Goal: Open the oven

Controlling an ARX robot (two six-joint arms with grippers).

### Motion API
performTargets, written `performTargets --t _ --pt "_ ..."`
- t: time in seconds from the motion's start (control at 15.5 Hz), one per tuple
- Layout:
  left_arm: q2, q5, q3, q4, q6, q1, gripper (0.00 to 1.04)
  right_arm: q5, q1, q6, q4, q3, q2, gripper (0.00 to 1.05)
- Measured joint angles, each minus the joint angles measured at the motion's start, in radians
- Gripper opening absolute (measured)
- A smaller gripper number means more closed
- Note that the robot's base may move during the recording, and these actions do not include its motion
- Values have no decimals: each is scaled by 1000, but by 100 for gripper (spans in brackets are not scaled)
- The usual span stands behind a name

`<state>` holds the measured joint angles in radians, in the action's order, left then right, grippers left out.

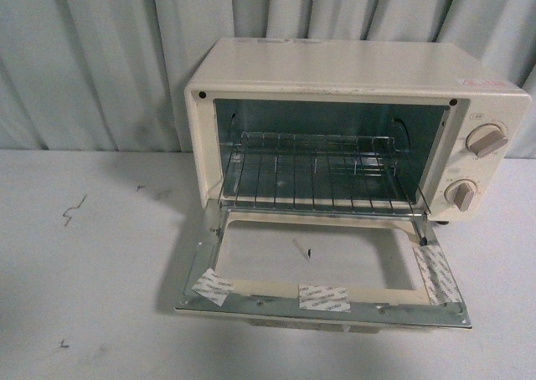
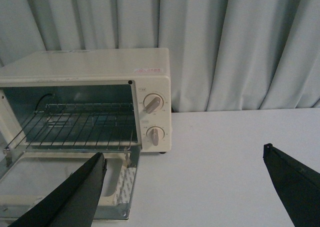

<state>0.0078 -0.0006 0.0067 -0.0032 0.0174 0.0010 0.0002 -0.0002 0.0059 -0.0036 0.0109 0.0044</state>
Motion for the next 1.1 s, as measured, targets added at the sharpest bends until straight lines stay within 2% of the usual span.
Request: performTargets --t 1.1 --pt "0 0 0 0 0 0 98 0 0 0 0 0 0 98"
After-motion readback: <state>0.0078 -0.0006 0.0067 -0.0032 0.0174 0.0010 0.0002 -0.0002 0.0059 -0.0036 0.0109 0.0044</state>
